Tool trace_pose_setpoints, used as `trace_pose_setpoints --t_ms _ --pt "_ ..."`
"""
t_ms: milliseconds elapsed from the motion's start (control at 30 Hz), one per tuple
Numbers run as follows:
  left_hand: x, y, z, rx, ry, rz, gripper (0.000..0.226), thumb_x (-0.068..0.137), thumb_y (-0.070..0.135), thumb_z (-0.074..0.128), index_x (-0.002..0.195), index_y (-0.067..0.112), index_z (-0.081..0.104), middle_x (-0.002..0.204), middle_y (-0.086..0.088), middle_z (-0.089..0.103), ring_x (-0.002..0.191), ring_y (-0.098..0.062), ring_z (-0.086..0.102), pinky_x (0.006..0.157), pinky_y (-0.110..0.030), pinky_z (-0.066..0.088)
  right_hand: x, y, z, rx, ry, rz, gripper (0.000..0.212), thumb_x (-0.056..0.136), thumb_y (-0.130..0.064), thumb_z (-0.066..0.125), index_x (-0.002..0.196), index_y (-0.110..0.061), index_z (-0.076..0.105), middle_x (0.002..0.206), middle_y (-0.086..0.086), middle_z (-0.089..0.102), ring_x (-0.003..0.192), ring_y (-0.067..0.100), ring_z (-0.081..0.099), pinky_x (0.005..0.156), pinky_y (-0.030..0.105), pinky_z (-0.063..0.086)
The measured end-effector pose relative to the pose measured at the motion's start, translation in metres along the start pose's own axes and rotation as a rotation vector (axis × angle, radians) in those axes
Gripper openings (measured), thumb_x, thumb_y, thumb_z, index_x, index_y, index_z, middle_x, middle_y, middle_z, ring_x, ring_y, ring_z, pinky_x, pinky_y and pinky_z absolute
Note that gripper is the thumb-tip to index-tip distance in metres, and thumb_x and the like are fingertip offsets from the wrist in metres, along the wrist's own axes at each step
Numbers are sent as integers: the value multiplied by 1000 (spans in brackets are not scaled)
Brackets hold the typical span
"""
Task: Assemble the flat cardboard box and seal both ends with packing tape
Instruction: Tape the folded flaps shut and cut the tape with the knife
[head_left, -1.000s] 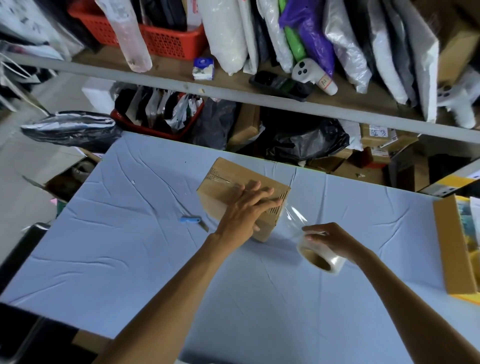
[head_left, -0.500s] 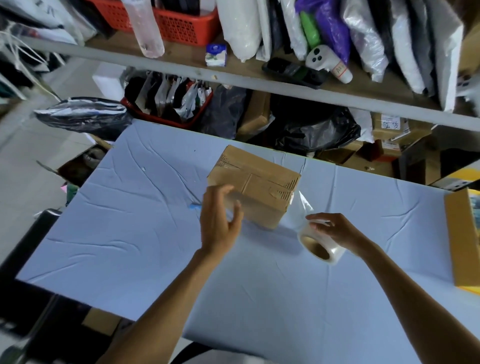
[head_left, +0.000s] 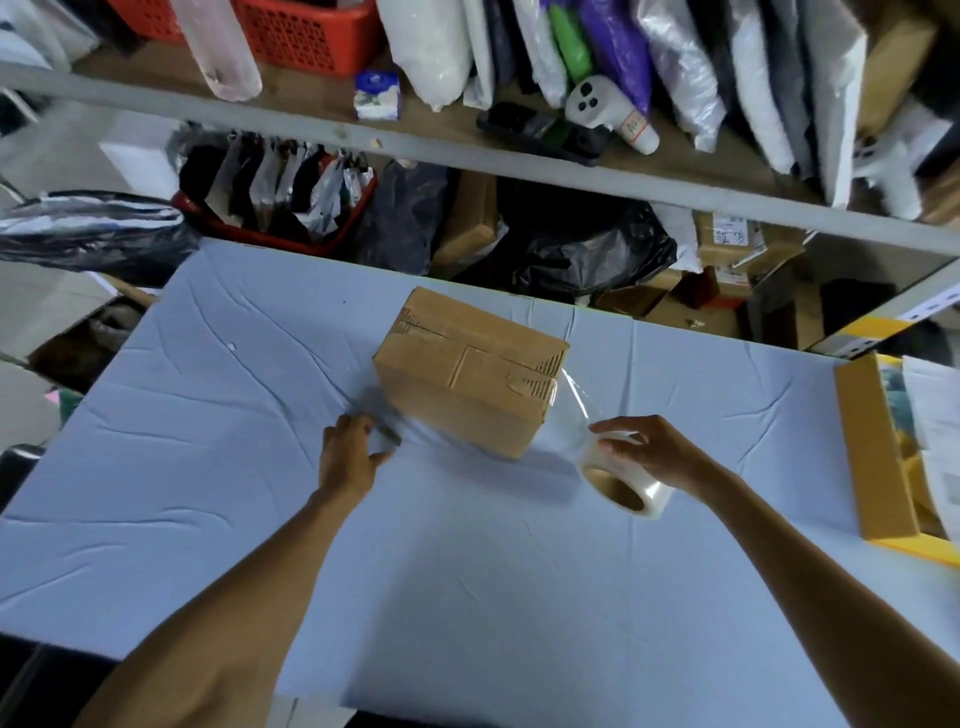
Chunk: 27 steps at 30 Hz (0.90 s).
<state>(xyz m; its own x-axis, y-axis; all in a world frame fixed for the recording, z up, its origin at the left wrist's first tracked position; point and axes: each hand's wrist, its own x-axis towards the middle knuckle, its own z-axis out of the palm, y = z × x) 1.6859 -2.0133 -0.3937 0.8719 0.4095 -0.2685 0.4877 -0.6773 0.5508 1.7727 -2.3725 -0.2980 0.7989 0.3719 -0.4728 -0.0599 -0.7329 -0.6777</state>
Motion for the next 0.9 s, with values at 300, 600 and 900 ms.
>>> trace_pose_setpoints --t_ms 300,600,900 --pt "6 -4 -1 -18 59 164 22 82 -1 67 102 9 65 112 -9 56 109 -28 45 81 -27 38 3 -1 -4 -24 -7 8 25 90 -13 62 115 -17 67 111 -9 63 105 10 57 90 21 35" --pt "-2 -16 14 107 -64 124 21 89 16 61 73 7 52 82 -20 56 86 -38 52 68 -37 37 -3 -6 -6 -61 -27 8 25 93 -15 59 117 -17 66 115 -12 60 105 9 55 91 22 35" --pt "-96 75 -20 -208 -317 490 22 98 26 48 78 19 43 56 5 44 52 -10 44 50 -24 31 -6 -5 -7 -38 -18 10 27 92 -18 60 119 -20 65 118 -8 59 107 13 53 93 27 38"
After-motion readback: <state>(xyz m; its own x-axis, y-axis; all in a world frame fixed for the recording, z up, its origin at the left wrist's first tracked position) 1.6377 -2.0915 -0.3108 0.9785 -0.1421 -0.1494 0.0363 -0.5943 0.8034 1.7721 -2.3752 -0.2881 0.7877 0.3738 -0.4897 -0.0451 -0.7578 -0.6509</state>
